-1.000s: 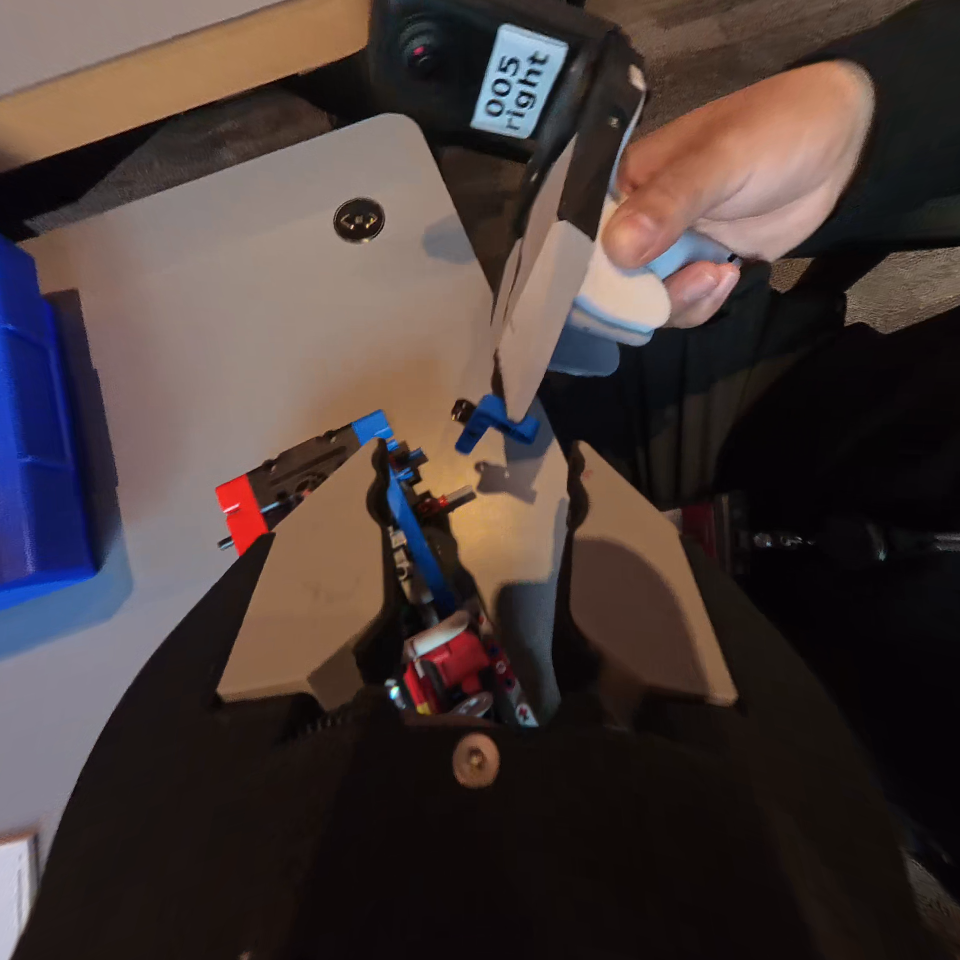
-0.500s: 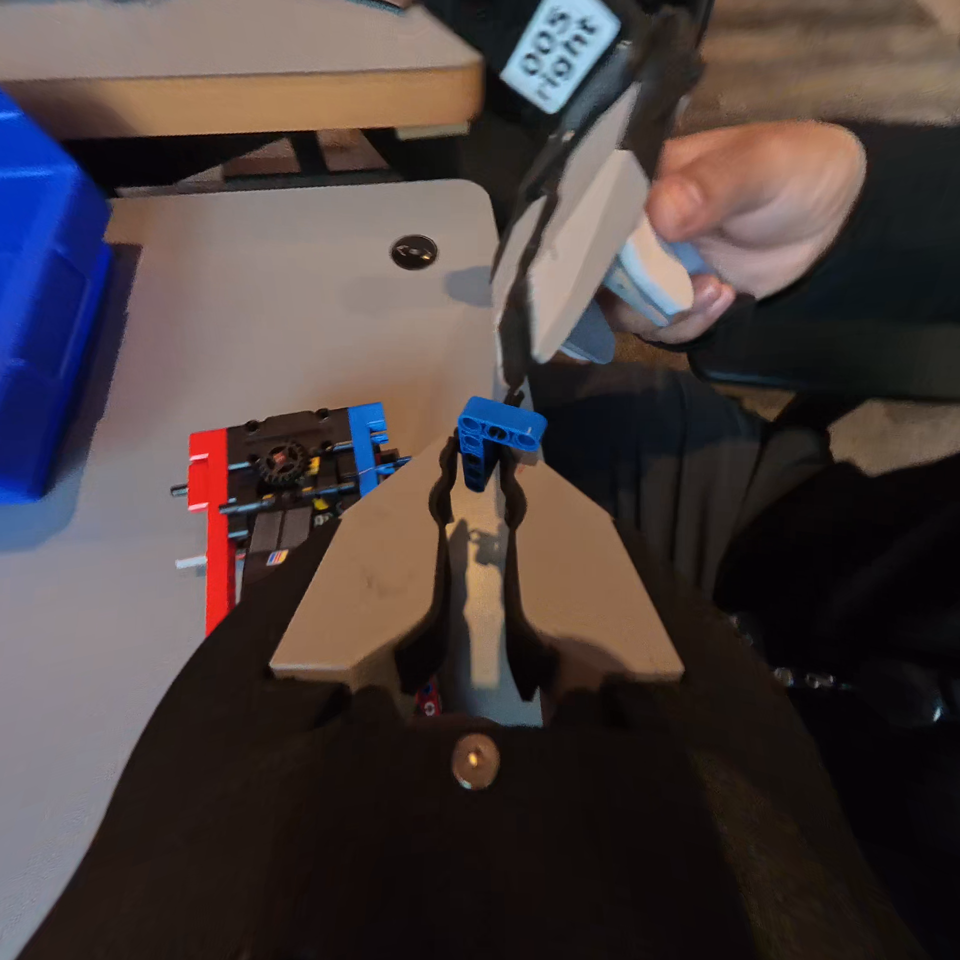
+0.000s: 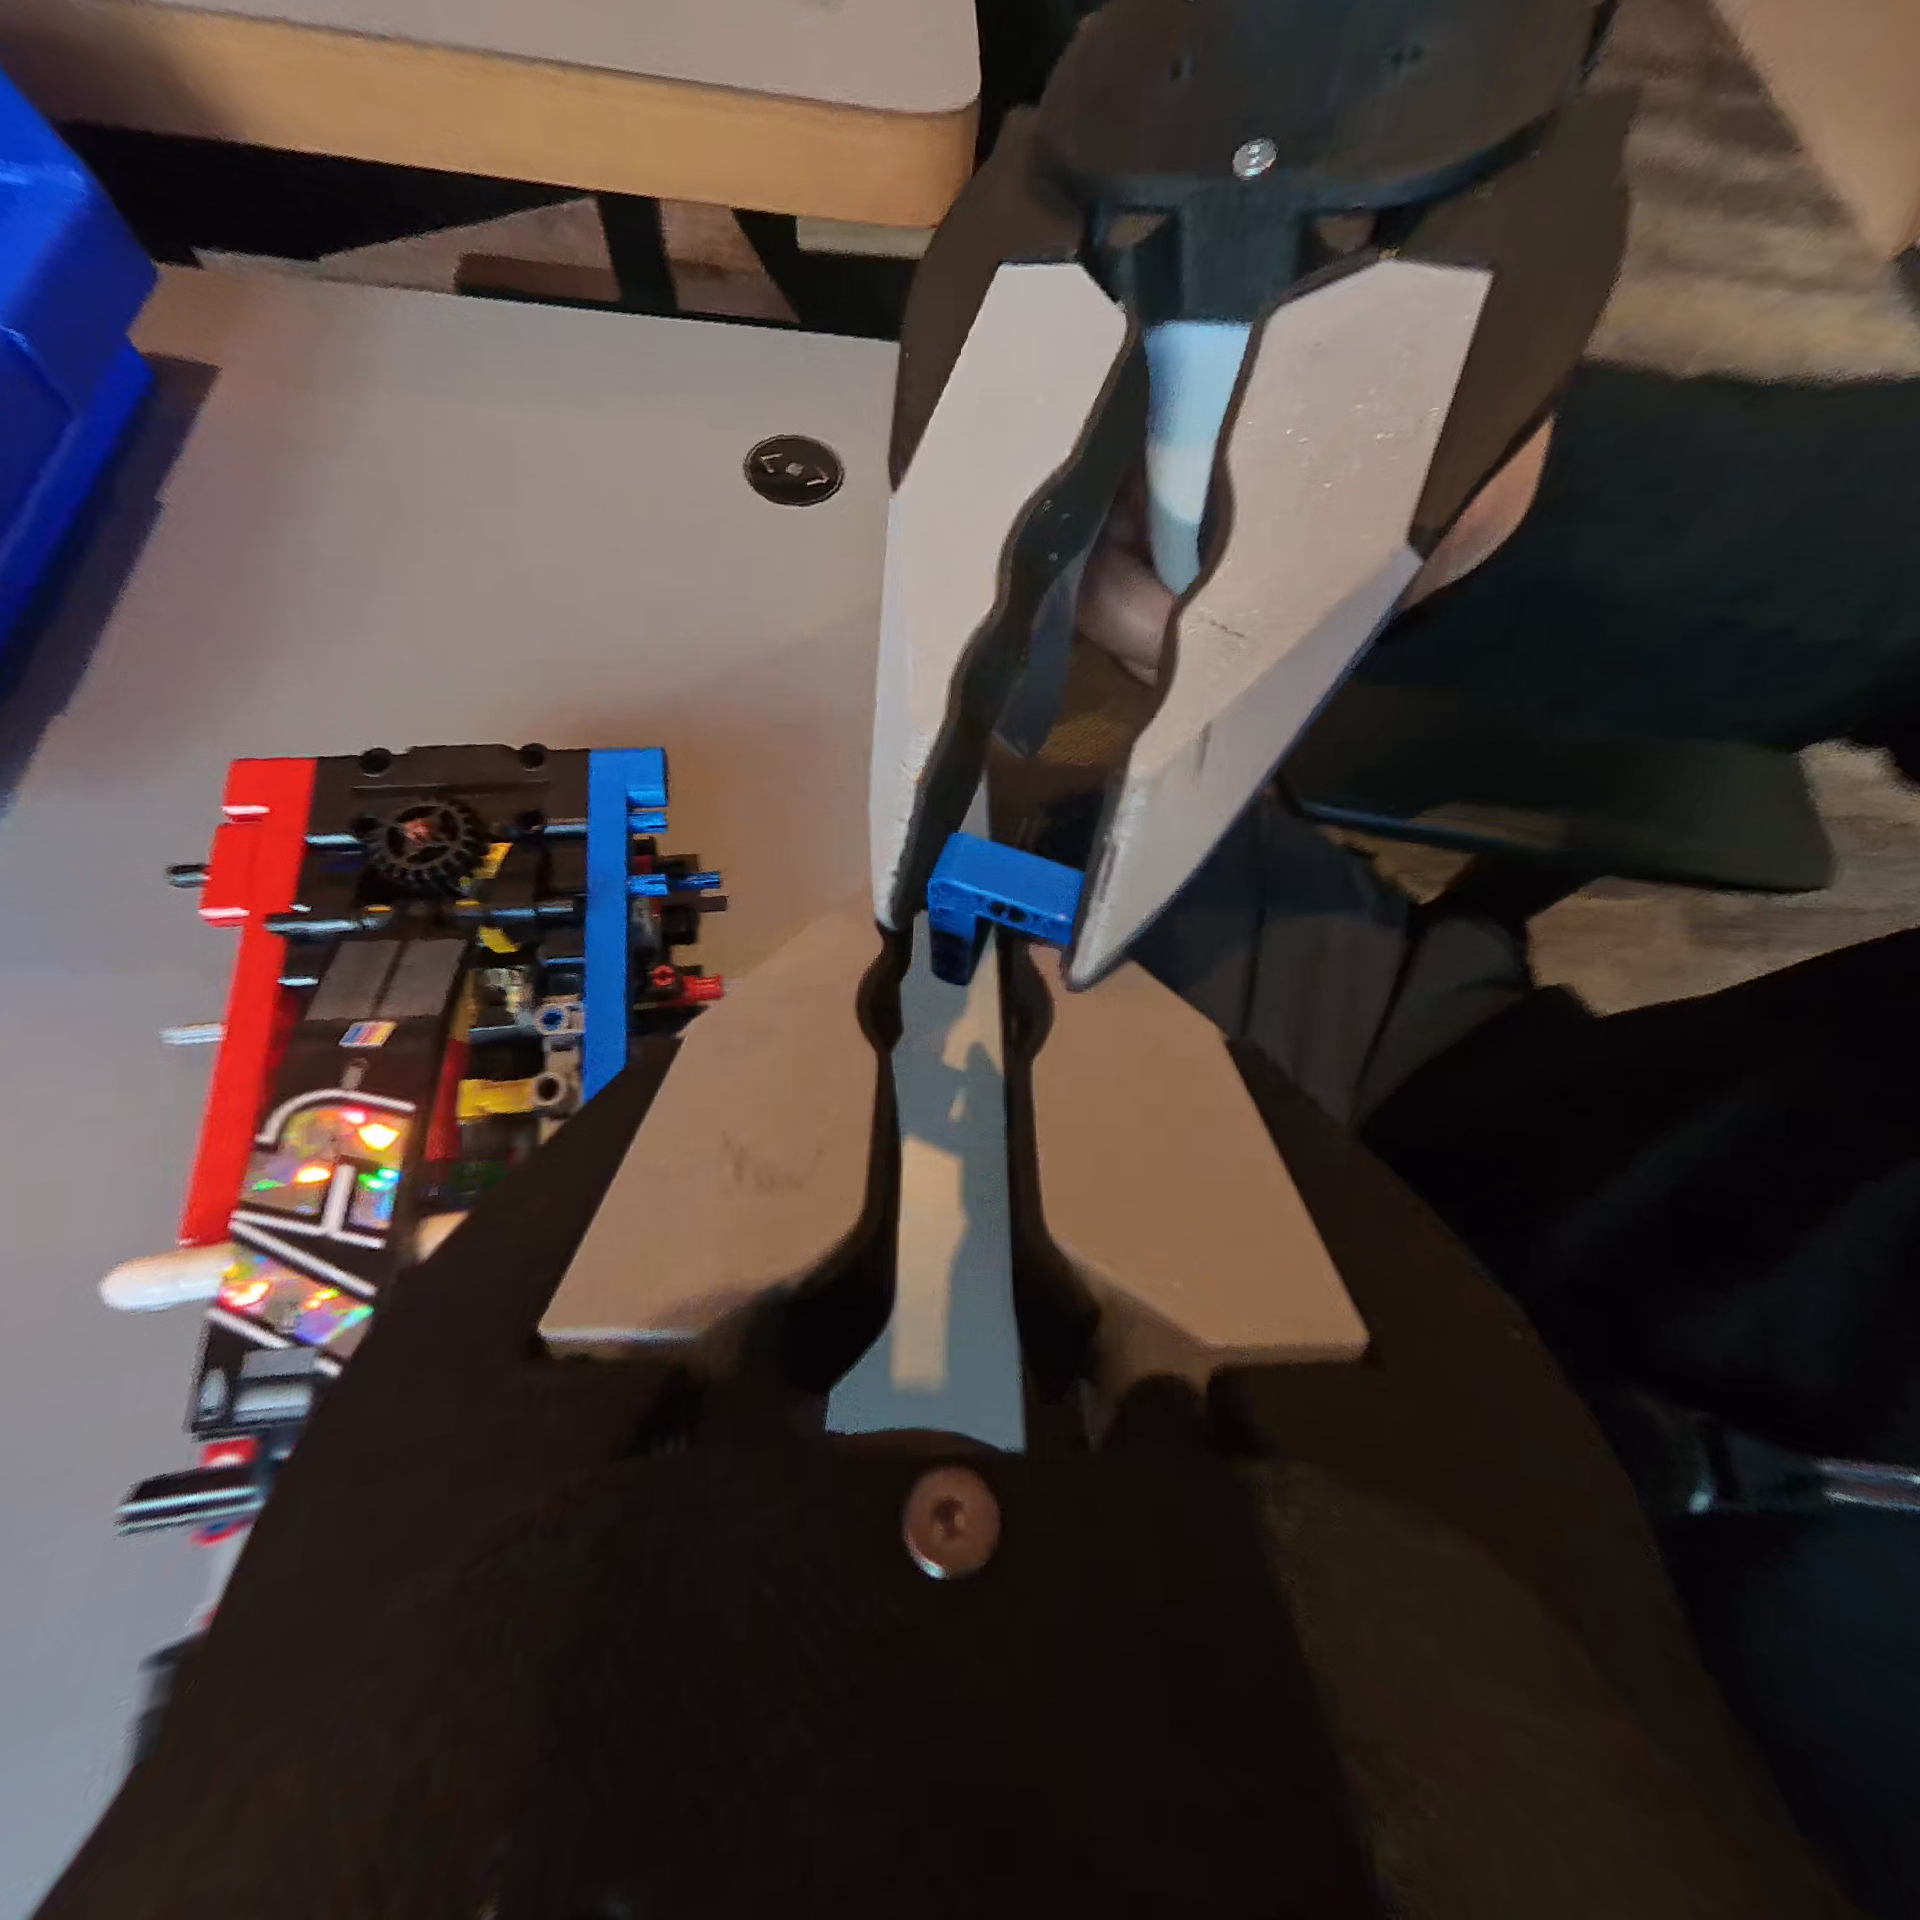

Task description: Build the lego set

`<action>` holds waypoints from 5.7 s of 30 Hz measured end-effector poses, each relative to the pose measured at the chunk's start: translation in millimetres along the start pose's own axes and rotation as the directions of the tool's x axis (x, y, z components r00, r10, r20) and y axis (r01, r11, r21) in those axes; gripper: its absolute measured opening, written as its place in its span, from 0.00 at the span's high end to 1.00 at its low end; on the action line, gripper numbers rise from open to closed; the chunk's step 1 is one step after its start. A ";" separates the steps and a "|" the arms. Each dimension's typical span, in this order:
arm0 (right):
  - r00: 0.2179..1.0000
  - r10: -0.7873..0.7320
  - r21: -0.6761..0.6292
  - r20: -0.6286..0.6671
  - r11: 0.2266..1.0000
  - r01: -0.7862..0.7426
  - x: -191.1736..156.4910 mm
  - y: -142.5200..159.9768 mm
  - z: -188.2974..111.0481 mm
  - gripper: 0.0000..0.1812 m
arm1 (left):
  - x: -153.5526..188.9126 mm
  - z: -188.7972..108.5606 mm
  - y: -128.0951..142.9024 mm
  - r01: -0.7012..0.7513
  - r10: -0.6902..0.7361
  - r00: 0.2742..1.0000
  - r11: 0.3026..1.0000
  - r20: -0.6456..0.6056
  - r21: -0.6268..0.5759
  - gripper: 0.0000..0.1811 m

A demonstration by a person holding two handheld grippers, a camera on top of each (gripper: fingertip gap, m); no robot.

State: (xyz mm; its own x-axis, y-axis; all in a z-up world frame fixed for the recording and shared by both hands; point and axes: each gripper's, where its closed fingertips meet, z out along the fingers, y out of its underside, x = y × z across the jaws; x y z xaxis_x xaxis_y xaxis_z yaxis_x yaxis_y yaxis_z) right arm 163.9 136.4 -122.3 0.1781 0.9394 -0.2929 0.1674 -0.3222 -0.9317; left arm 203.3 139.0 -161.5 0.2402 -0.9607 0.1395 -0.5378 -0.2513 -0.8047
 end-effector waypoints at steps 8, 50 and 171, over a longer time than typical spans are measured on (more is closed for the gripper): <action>0.942 0.100 -0.053 -0.321 0.991 -0.124 90.2 5.2 -49.3 1.00 | -23.6 -37.8 0.1 0.053 -0.063 0.991 0.995 0.119 0.081 1.00; 0.777 -0.137 -0.317 -0.614 0.945 -0.083 160.7 83.0 -70.9 0.80 | 95.7 -122.8 172.7 0.343 -0.475 0.777 0.869 0.412 0.356 0.84; 0.586 -0.169 -0.244 -0.792 0.969 -0.050 49.8 220.5 -169.0 0.80 | 383.7 -34.2 251.8 0.292 -0.125 0.791 0.938 0.599 -0.189 0.89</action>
State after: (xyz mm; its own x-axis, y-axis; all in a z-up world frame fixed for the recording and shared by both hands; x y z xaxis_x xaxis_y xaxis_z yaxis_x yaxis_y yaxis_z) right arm 373.5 92.4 -306.1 0.8444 0.5125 0.1559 0.3894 -0.3874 -0.8357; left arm 132.4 -297.0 -290.8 0.7415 -0.6574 -0.1344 -0.5869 -0.5385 -0.6046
